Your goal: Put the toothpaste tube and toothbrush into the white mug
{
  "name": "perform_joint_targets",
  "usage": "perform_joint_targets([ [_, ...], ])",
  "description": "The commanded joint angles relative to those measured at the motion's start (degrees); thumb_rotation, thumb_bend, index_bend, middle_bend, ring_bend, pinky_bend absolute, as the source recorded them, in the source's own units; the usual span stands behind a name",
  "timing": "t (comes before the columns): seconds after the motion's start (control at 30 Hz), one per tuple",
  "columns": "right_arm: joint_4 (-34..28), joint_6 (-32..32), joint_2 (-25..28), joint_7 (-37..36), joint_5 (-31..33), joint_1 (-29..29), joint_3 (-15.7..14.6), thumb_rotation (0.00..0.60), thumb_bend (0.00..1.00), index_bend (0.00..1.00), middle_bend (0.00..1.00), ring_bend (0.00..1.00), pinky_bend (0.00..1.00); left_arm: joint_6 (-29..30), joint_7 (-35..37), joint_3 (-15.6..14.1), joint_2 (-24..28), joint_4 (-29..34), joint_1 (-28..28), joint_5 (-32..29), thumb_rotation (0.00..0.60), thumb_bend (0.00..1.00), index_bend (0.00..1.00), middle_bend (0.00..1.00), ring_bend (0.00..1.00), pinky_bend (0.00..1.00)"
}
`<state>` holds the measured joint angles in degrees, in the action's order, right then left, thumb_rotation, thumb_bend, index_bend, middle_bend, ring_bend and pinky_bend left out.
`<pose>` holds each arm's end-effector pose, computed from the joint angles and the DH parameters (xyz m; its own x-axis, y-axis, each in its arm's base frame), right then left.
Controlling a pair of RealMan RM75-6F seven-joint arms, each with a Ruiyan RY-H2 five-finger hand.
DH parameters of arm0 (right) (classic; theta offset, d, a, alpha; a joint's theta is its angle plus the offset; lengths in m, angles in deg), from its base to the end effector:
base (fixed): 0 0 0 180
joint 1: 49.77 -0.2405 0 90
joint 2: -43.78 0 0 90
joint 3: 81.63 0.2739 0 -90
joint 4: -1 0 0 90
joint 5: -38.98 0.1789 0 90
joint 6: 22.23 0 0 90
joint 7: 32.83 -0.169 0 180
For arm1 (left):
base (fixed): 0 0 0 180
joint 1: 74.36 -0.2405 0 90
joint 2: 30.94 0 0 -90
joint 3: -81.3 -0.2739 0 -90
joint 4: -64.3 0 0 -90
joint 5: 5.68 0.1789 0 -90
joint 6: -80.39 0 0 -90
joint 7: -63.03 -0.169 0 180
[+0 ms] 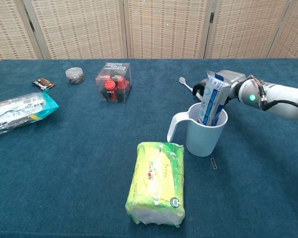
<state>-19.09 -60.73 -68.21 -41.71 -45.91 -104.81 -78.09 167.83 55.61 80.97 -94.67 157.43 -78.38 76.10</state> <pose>-0.1922 -0.4680 -0.0575 0.7637 -0.1800 0.6200 -0.6265 -0.4383 0.6445 -0.3523 0.1417 0.1989 0.4948 0.1030 0.8629 0.8406 0.1950 -0.5053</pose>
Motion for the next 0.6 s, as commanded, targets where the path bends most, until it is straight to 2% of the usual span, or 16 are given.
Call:
perform_joint_targets([
  [0.03,-3.56,-2.91,2.77,-1.27,-2.58,1.7,-2.52,0.6,0.46,0.23,0.32,0.15,0.15,-0.05,-0.09,0.02,-0.01,0.05,0.06,0.05,0.6,0.31,0.19,0.04,0.04,0.13],
  [0.3,-14.45,-8.27,10.65,0.52,-5.92,4.93,-5.95,0.6,0.48,0.24,0.38,0.16,0.15,0.04,-0.11,0.01,-0.05,0.22,0.06,0.18,0.6,0.31,0.19,0.04,0.04,0.13],
  [0.43,-20.23,-12.77,13.86,-0.02,-6.27,5.87,-5.17,0.6,0.51,0.26,0.4,0.17,0.15,0.11,-0.2,0.03,-0.02,0.42,0.17,0.49,0.6,0.31,0.19,0.04,0.04,0.13],
  [0.6,-21.33,-12.63,12.88,0.78,-4.98,5.16,-3.26,0.6,0.51,0.26,0.4,0.17,0.15,0.41,-0.29,0.0,0.06,0.74,0.14,0.85,0.6,0.31,0.19,0.04,0.04,0.13],
])
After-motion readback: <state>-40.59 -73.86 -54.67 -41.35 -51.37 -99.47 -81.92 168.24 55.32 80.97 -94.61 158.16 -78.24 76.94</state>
